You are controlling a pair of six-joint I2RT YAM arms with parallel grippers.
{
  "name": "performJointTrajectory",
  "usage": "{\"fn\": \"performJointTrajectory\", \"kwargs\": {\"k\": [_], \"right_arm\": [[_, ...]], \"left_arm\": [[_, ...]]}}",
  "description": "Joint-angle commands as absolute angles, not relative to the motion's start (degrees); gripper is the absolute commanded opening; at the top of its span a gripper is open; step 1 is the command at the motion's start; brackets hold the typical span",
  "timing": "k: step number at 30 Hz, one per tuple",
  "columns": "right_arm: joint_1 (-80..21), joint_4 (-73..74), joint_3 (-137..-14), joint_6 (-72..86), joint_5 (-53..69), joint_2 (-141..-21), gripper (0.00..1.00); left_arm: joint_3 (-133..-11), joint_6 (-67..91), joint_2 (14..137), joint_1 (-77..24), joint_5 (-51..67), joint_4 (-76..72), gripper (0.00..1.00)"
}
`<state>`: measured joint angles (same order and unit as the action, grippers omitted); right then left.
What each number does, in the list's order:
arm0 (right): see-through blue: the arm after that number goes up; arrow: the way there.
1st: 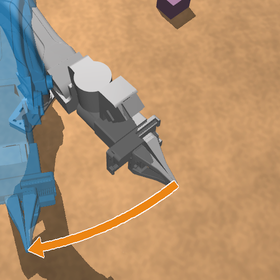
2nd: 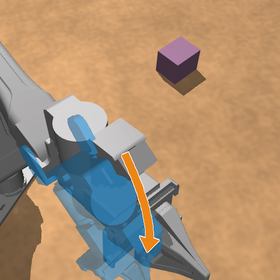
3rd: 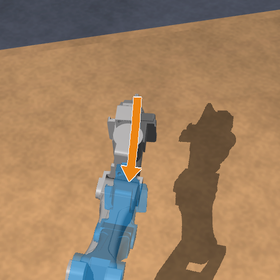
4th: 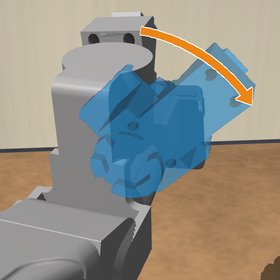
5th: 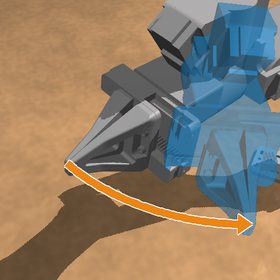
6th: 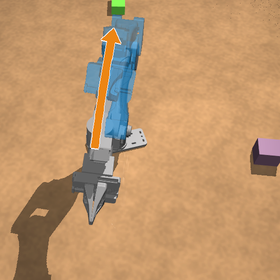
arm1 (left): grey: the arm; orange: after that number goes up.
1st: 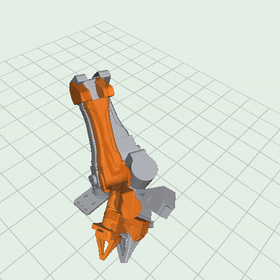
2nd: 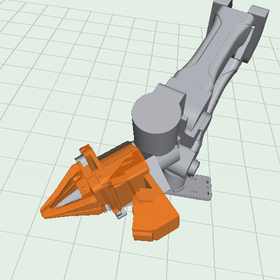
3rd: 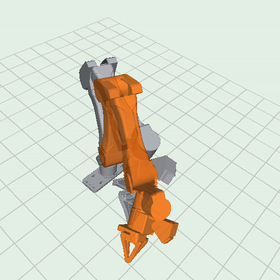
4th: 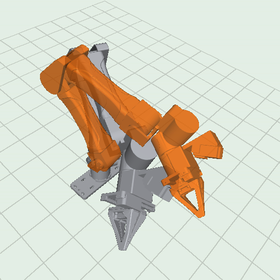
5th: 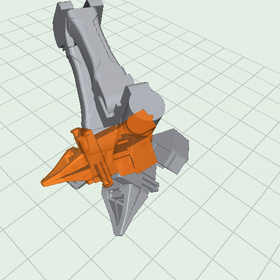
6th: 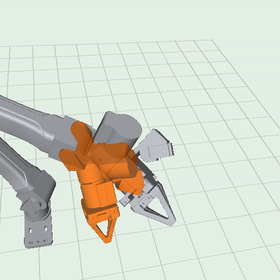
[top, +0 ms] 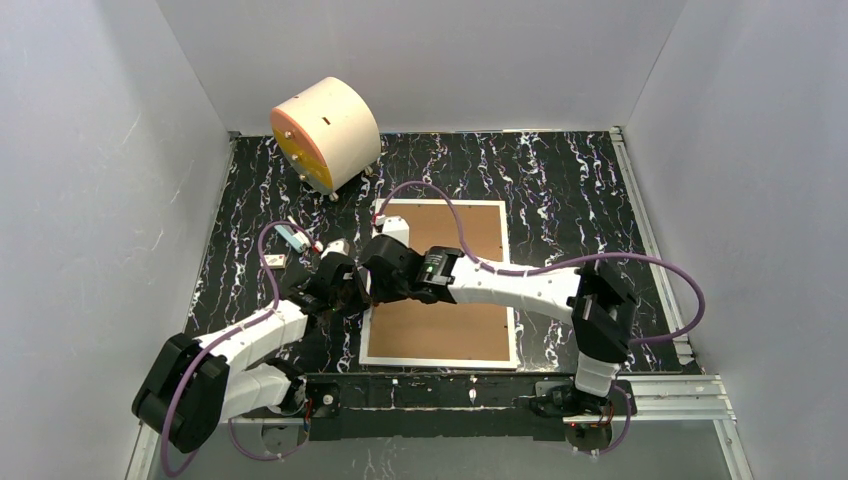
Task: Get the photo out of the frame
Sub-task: Release the photo frame item from the photo frame.
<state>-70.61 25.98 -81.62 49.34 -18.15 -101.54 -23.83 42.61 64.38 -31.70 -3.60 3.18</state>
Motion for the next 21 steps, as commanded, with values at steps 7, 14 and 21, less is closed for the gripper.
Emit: {"fn": "performJointTrajectory", "kwargs": {"k": [7, 14, 21], "right_arm": [[-76.6, 28.2, -87.8, 59.1, -20.7, -106.2, 0.01], [-77.2, 32.1, -88.7, 59.0, -27.7, -102.3, 0.01], [-76.0, 32.7, -80.2, 59.6, -30.1, -94.0, 0.01]], "left_arm": [[-22.2, 45.0, 63.4, -32.3, -2.5, 5.3, 0.0], [-22.9, 43.8, 62.8, -32.3, -3.4, 7.0, 0.0], [-23.3, 42.4, 62.4, -32.3, -2.7, 7.2, 0.0]]}}
